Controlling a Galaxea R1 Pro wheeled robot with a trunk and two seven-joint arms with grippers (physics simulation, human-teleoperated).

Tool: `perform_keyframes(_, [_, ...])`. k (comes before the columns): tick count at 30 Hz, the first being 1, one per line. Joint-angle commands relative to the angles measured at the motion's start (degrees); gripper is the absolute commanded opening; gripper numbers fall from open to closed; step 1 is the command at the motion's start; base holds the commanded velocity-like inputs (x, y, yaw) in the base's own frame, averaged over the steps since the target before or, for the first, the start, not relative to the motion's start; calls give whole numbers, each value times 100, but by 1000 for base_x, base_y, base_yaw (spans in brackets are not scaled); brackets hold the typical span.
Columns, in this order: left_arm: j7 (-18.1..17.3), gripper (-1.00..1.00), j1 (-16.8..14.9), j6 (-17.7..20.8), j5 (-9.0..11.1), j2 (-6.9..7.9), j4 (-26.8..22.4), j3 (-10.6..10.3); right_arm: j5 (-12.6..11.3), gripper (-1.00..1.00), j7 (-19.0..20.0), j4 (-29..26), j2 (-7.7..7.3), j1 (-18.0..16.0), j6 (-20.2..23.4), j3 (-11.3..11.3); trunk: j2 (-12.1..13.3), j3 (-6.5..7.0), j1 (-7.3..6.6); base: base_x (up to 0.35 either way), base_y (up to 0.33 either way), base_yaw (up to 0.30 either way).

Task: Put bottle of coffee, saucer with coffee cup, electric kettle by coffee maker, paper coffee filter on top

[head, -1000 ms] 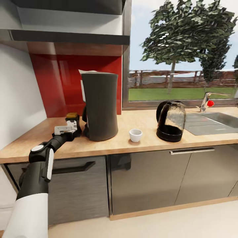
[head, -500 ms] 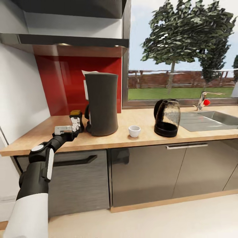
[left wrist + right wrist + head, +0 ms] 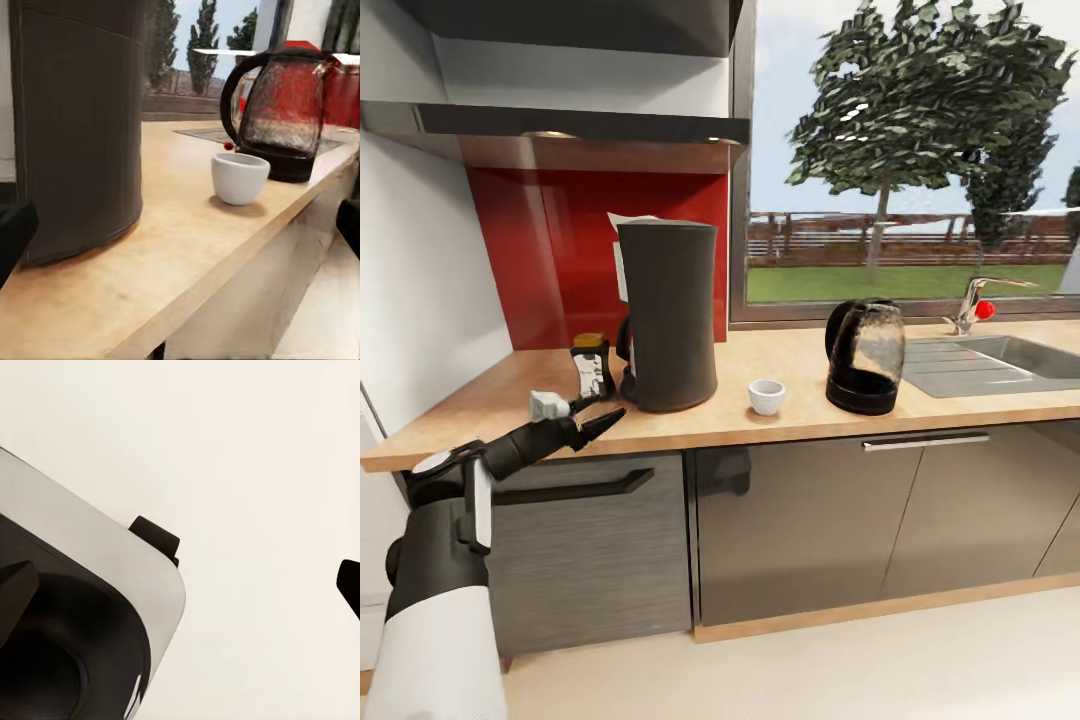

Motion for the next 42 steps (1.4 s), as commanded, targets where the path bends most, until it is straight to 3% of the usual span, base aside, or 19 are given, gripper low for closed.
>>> perform_keyframes(1, [-302,100,-8,59,-44,-21,21,47,-61,100,4,-15,-5,-4,-19,39,-3,-6,-1,0,0,0])
perform_keyframes(4, [-564,100,-8,53,-44,-100,109,69,-61,100,4,-15,-5,-2,-19,39,-3,-6,-1,0,0,0])
perform_keyframes(7, [-918,100,-8,31,-58,-405,369,70,-61,100,4,-15,-5,-4,-19,39,-3,-6,-1,0,0,0])
perform_keyframes(11, [-1007,100,-8,17,-64,-558,604,-32,-61,100,4,-15,-5,-3,-19,39,-3,-6,-1,0,0,0])
perform_keyframes(14, [-1049,100,-8,-82,-66,-644,1356,-503,-61,100,4,-15,-5,-5,-19,39,-3,-6,-1,0,0,0])
perform_keyframes(17, [-1050,100,-8,-493,-63,-666,2114,-715,-63,100,4,-15,-5,-5,-23,39,-3,-6,-1,0,0,0])
perform_keyframes(20, [-1048,100,-8,-819,-62,-674,2617,-763,-65,100,4,-15,-5,-6,-26,39,-3,-6,-1,0,0,0])
perform_keyframes(21, [-1040,100,-8,-1217,-62,-680,3290,-793,-63,100,4,-15,-5,-8,-27,39,-3,-6,-1,0,0,0])
perform_keyframes(25, [-996,100,-8,-1758,-75,-679,4187,-809,-66,100,3,-15,-5,-7,-28,37,-3,-6,-1,0,0,0])
perform_keyframes(26, [-795,100,-8,-2079,-90,-677,4760,-810,-68,100,0,-15,-7,-8,-28,30,-3,-6,-1,0,0,0])
perform_keyframes(28, [-561,100,-8,-2348,-96,-674,5191,-808,-69,100,-2,-15,-10,-9,-28,22,-3,-6,-1,0,0,0])
perform_keyframes(32, [165,100,-8,-3156,-103,-608,6526,-801,-77,100,-1,-15,-13,-9,-32,4,-3,-6,-1,0,0,0])
perform_keyframes(35, [703,100,-7,-3553,-94,-399,7412,-798,-86,100,1,-15,-24,-19,-39,-6,-3,-6,-1,0,0,0])
perform_keyframes(37, [994,100,71,-3690,-91,-271,7660,-798,-94,100,5,-10,-32,-43,-42,-14,-3,-6,-1,0,0,0])
perform_keyframes(42, [1310,100,904,-3868,-65,15,7869,-794,-123,100,25,-7,-52,-148,-38,-35,-3,-6,-1,0,0,0])
